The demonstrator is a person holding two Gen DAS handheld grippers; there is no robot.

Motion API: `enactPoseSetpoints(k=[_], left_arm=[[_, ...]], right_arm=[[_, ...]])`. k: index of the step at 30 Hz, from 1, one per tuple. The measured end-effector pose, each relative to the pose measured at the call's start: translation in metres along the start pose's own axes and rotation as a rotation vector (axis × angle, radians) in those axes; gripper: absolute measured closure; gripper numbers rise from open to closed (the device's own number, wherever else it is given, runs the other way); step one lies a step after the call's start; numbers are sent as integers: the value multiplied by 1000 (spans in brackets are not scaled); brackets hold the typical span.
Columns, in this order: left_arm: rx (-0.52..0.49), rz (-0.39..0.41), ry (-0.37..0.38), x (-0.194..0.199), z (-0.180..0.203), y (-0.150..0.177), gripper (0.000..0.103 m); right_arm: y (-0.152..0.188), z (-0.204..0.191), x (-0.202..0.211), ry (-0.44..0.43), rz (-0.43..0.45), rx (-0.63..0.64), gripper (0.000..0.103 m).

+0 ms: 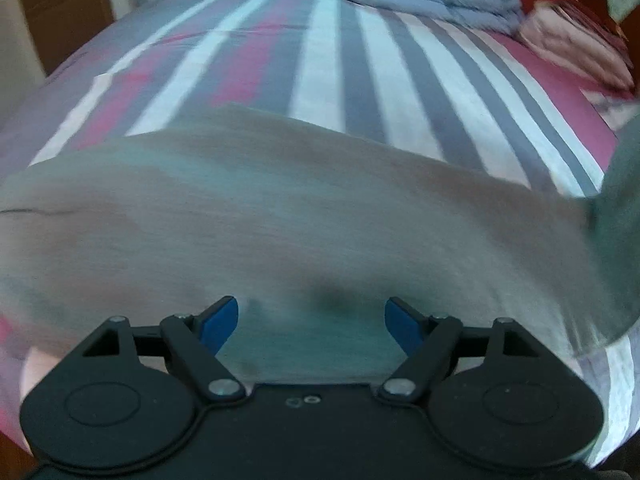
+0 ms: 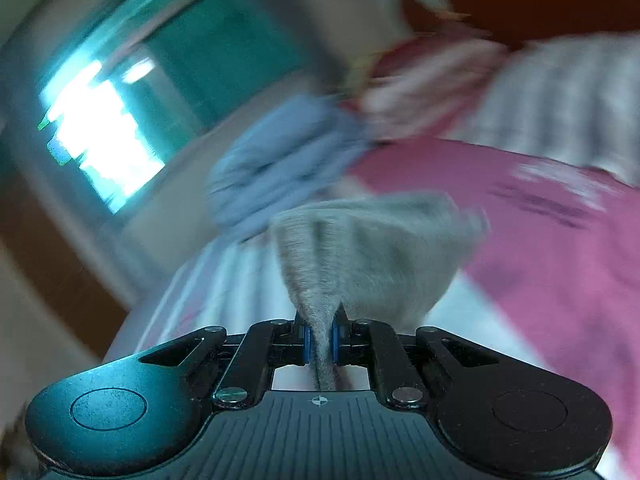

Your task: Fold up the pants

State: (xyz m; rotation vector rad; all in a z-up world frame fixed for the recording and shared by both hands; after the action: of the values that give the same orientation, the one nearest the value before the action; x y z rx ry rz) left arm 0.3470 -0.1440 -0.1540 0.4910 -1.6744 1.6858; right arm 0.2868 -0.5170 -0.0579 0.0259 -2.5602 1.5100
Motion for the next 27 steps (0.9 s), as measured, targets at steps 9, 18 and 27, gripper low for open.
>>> enactPoseSetpoints(k=[9,18,27], left_arm=[[157,-11,-136,0,-104,1,30],[187,-38,-105,-2,-122,4,29],[236,-122,-17,2,-103,16,21]], right_arm=[[140,-146,-48,-242,-282,137,93],[226,-172,-68,-148,-556,175,41],[148,-137,-37,-55,-284,304,13]])
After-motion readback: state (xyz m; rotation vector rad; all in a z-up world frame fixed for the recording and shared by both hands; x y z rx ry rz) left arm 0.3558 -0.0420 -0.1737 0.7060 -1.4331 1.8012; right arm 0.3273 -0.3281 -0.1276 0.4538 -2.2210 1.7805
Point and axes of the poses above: each gripper's, at about its wrist camera, not at the fingertips, and x roughly against the way its jaws point, z to its right, y to its underside, the point moved 3 cm from there along -x, roughly the way its jaws point, and after that the axes turned 8 degrees about z, right-handed, at the moved point
